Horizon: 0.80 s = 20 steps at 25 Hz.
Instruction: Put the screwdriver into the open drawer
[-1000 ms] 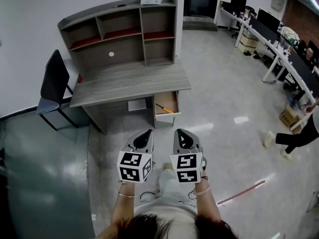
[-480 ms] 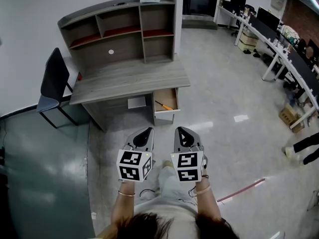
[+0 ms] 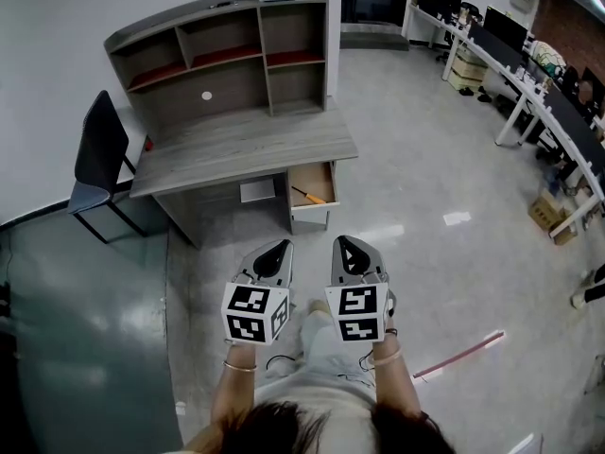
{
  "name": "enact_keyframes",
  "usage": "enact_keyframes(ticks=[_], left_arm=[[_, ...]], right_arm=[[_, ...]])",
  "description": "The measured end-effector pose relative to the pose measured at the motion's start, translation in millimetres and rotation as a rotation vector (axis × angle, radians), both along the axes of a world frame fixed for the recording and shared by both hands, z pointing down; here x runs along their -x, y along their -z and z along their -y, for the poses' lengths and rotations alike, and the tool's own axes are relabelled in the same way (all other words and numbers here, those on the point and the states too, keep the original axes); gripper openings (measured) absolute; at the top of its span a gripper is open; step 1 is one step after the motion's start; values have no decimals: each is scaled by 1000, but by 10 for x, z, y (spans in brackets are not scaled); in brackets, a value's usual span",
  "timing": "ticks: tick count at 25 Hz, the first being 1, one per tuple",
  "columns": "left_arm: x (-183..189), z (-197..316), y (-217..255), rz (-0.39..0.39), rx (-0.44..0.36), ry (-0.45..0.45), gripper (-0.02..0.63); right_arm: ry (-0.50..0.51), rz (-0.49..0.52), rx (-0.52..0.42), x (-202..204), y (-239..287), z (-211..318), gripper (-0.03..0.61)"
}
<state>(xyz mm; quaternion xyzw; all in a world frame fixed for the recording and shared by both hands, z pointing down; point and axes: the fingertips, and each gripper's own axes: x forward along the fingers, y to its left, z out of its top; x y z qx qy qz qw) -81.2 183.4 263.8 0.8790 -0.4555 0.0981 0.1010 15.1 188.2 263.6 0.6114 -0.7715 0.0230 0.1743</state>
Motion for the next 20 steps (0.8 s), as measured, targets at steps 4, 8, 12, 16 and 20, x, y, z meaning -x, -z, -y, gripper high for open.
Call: enact_keyframes(ticks=[4,8,12,16,20], left_arm=[[14,-19,-17,5,0,1,17],[43,-14,23,-3,-1,5,17],[41,-16,20,-6,-1,3,17],[43,8,31,-9,-3,1,17],[78,37,34,-18,-1,5,17]], right_arm=[[1,0,1,10,-16,-4,27],[2,-3,-2,23,14,-10,28],[-4,-10,-1,9,9,-11,28],[-6,-17,-3,10,14,16,28],[-3,-22,-7,37,18,48,28]])
